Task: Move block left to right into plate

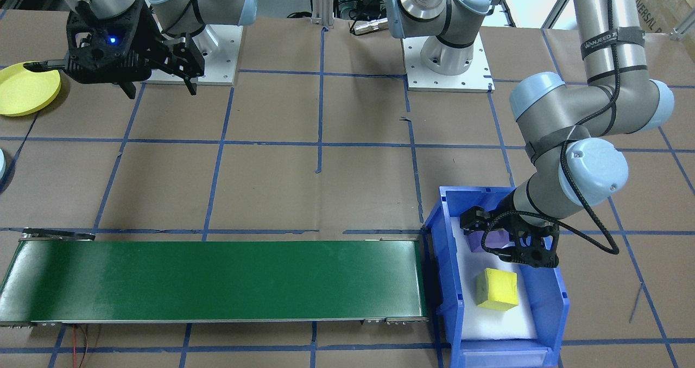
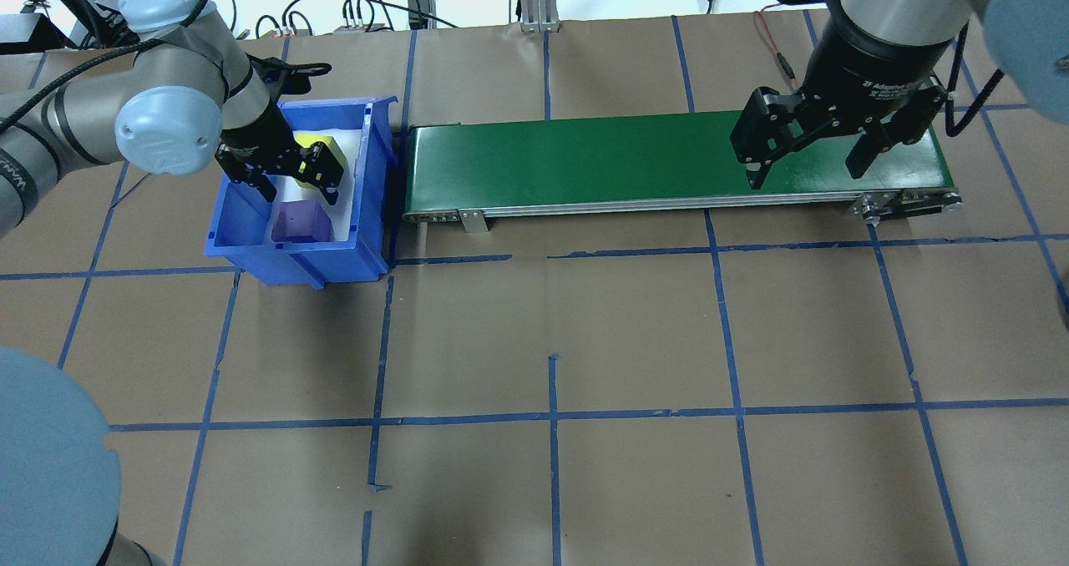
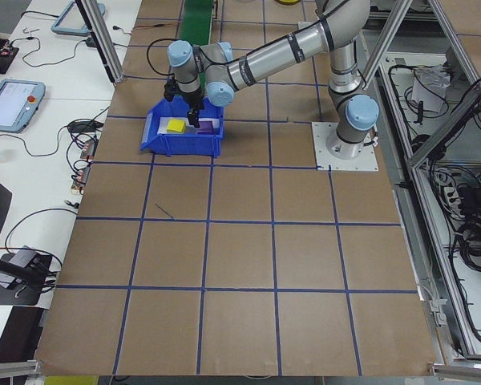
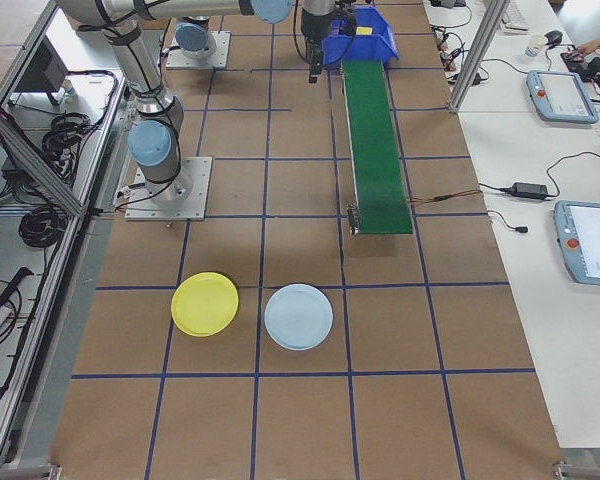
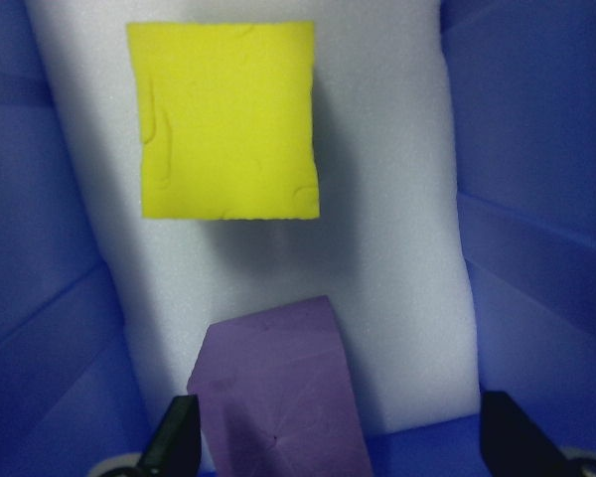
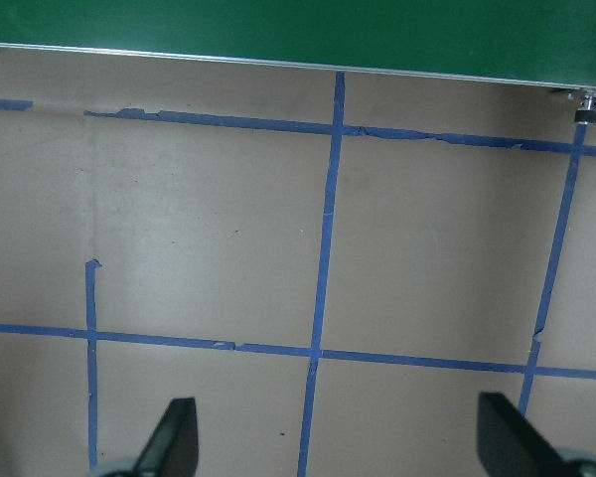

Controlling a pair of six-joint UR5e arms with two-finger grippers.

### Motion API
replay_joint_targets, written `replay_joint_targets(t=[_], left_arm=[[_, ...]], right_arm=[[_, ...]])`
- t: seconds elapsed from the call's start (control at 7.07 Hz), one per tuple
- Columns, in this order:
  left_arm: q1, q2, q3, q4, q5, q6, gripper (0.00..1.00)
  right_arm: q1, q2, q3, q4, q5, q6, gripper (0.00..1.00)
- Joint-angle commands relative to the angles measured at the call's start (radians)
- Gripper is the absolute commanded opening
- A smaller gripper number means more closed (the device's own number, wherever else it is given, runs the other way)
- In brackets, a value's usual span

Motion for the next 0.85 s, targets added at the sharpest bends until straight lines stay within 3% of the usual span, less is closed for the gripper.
replay_joint_targets(t=[0.0,0.28,0.71], left_arm=[[0.001,0.002,-0.006,-0.001,0.000,-0.030,1.00],[0.001,0.019,0.004,0.000,0.005,-0.012,1.00],[0.001,0.018,-0.010,0.000,0.052,-0.026,0.99]], right_arm=[[0.000,0.000,0.001,0.000,0.000,0.000,1.00],[0.000,0.000,0.001,0.000,0.000,0.000,1.00],[0.000,0.002,0.003,0.000,0.000,0.000,1.00]])
